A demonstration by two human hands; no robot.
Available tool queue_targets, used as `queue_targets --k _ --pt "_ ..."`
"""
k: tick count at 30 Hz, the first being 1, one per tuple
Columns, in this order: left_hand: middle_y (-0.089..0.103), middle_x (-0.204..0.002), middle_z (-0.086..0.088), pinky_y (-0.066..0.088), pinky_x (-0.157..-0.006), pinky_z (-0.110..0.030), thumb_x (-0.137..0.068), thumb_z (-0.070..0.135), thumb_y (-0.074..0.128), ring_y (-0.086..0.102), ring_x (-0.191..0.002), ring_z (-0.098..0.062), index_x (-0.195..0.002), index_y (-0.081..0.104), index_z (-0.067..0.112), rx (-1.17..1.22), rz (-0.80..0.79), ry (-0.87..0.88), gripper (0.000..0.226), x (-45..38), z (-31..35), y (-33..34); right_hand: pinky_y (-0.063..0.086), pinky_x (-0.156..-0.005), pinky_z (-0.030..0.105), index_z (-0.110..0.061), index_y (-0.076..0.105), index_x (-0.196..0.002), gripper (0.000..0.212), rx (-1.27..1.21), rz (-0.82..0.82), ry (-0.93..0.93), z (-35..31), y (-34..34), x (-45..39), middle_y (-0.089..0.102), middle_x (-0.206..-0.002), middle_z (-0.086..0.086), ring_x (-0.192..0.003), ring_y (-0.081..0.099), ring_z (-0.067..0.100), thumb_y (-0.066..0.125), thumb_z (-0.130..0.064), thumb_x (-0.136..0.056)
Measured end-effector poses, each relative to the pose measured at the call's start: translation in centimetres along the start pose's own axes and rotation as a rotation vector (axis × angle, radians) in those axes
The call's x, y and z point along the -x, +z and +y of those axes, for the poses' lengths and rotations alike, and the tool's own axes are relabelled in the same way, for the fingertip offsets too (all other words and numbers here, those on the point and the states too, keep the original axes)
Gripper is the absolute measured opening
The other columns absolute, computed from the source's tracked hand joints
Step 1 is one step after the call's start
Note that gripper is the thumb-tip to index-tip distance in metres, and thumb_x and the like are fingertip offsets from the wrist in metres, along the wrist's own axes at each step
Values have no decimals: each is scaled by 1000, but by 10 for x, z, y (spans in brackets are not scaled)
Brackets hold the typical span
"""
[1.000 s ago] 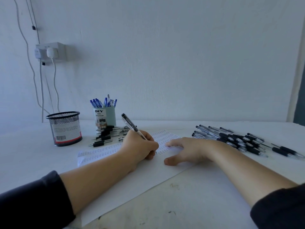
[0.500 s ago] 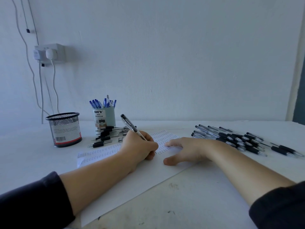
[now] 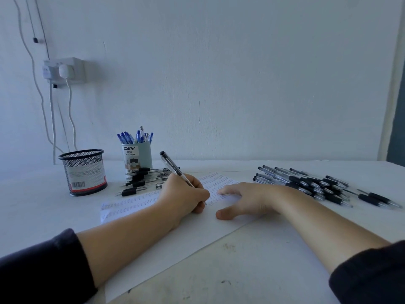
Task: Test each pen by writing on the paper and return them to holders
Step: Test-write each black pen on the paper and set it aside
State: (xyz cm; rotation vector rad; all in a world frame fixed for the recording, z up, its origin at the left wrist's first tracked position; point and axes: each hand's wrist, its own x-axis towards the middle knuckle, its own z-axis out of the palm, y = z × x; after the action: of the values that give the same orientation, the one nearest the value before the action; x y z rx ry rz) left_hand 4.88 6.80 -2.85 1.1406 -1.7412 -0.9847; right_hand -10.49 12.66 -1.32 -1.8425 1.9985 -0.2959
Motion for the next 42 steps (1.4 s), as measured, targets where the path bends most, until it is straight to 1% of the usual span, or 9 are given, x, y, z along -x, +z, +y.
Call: queue_targets --k 4,8,15,17,22,29,36,42 --pt "60 -46 -5 55 -56 -28 -71 -5 64 56 -43 -17 -67 63 1 -10 -12 -5 8 0 0 0 20 -110 28 -38 28 -146 77 3 -3 2 0 0 1 21 -155 -14 -142 24 10 63 -57 -80" --pt "59 -44 -5 53 -53 -26 -71 -6 64 55 -41 -16 -65 61 2 -11 -4 -6 10 -1 0 0 21 -111 29 -39 28 -146 77 -2 -1 3 0 0 1 21 -155 -15 -141 24 10 64 -57 -79" --pt "60 -50 -8 52 -53 -25 -71 -5 63 55 -42 -17 -67 62 2 -10 -10 5 8 1 1 1 20 -110 28 -38 28 -146 78 -11 1 3 0 -1 2 22 -155 -15 -141 25 9 64 -56 -80" --pt "61 -49 -8 53 -55 -26 -71 -4 63 55 -42 -17 -67 63 2 -19 -8 7 8 1 0 1 20 -110 27 -38 29 -146 77 -7 1 3 0 0 2 22 -155 -15 -141 25 9 64 -56 -80" --pt "60 -50 -10 56 -63 -34 -70 -4 63 56 -46 -21 -65 62 3 -34 1 7 8 0 0 1 21 -112 29 -38 29 -146 78 -5 -1 5 0 0 1 22 -155 -15 -141 24 10 64 -57 -79" --pt "60 -49 -7 53 -54 -26 -71 -5 63 57 -44 -17 -64 62 3 -12 -27 15 11 2 0 1 20 -113 30 -39 29 -146 79 -3 2 5 1 0 -1 21 -155 -15 -141 24 11 64 -58 -78" --pt "60 -49 -9 52 -56 -27 -70 -4 63 54 -42 -18 -65 62 3 -38 -27 7 8 1 1 1 20 -114 31 -39 29 -146 79 -11 -2 0 2 0 -2 21 -155 -15 -141 24 10 65 -58 -78" --pt "59 -49 -10 52 -56 -28 -70 -5 62 55 -42 -19 -62 61 3 -19 -20 23 12 2 1 2 21 -113 30 -39 29 -145 79 2 4 -3 3 0 -2 22 -155 -17 -141 25 9 64 -59 -78"
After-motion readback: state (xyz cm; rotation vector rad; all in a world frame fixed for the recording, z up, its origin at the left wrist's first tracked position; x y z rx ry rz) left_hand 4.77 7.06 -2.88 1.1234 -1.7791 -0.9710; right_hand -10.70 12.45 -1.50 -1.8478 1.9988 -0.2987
